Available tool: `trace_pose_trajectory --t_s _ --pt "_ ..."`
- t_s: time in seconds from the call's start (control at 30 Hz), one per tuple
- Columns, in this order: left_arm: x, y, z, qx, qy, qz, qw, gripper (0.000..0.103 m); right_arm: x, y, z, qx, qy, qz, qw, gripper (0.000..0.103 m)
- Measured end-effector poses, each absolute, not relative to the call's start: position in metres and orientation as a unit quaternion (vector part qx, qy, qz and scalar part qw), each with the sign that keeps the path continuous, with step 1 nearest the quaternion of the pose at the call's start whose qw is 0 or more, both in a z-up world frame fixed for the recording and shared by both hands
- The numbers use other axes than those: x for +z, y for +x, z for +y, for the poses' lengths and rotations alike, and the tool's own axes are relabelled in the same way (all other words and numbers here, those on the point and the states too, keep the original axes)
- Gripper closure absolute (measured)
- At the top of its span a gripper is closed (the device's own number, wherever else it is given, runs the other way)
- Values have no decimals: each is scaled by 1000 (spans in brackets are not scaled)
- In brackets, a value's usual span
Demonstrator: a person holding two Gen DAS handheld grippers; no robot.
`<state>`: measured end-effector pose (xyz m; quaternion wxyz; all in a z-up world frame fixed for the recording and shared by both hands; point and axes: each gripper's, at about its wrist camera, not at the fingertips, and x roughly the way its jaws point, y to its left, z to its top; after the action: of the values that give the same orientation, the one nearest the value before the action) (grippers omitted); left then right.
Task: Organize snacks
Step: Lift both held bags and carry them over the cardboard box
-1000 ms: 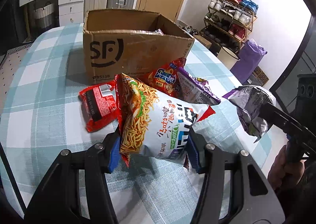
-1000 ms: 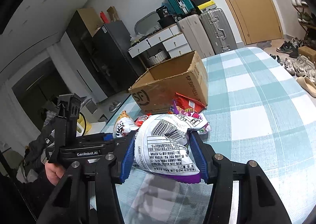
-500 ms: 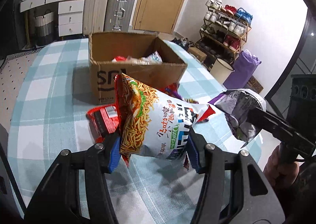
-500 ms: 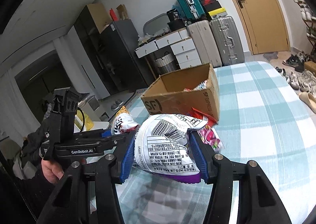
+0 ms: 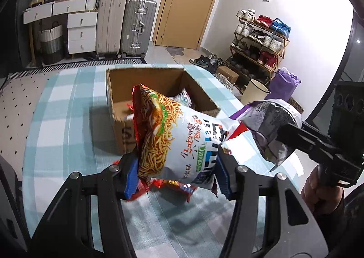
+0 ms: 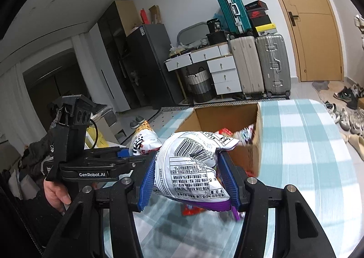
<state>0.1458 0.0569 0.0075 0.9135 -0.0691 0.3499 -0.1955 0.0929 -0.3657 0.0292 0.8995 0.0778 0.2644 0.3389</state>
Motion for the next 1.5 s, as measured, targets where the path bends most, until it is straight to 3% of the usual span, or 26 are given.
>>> trace_pose_trajectory --t_s 0.8,1.5 --pt "66 268 46 -193 -59 352 914 50 78 189 -350 336 54 253 906 49" --pt "12 365 44 -193 -41 391 899 50 37 281 -332 305 51 300 902 49"
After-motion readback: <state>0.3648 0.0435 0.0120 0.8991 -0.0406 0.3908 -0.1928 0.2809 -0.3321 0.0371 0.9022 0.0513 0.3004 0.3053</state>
